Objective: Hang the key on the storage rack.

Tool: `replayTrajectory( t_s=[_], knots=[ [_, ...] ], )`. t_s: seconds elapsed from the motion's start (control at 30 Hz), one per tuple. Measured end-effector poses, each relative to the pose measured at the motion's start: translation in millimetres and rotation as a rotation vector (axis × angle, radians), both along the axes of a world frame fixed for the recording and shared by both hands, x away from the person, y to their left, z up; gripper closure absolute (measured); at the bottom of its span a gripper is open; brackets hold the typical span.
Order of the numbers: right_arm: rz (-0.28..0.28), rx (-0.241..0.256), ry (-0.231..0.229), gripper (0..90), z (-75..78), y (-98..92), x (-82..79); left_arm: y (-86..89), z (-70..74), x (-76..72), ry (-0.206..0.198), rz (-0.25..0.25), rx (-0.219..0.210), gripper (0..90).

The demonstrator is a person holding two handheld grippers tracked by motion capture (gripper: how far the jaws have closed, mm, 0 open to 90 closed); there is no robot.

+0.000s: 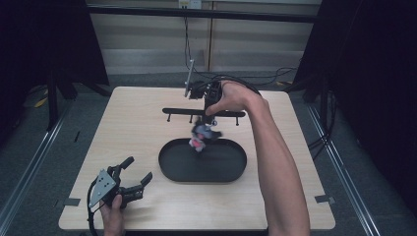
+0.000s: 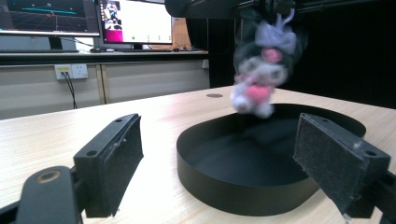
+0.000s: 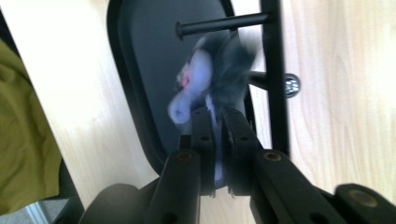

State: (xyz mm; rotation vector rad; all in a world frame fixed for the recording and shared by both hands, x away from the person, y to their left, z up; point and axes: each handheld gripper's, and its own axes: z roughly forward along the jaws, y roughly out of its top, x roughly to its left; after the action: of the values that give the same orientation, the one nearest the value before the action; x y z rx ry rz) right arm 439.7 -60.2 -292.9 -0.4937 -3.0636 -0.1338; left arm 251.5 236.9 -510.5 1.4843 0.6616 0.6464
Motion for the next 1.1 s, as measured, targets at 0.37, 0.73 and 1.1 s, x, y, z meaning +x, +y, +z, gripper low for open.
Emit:
replayTrajectory(
  t_s=[0.37,0.73,1.1],
  knots=[
    [-0.001,0.030,-0.002,87.5,-0.9,-1.4,-0.9,0.1,0.0,-0.2,0.001,0.000,0.001,15.2],
    [-0.001,0.049,0.007,84.2,-0.9,-4.0,-1.6,-0.3,0.0,-0.1,0.001,0.001,-0.003,15.2],
    [-0.025,0.134,0.000,69.3,3.7,-11.7,-6.6,0.0,0.0,-0.2,0.001,0.001,0.001,15.2]
  ],
)
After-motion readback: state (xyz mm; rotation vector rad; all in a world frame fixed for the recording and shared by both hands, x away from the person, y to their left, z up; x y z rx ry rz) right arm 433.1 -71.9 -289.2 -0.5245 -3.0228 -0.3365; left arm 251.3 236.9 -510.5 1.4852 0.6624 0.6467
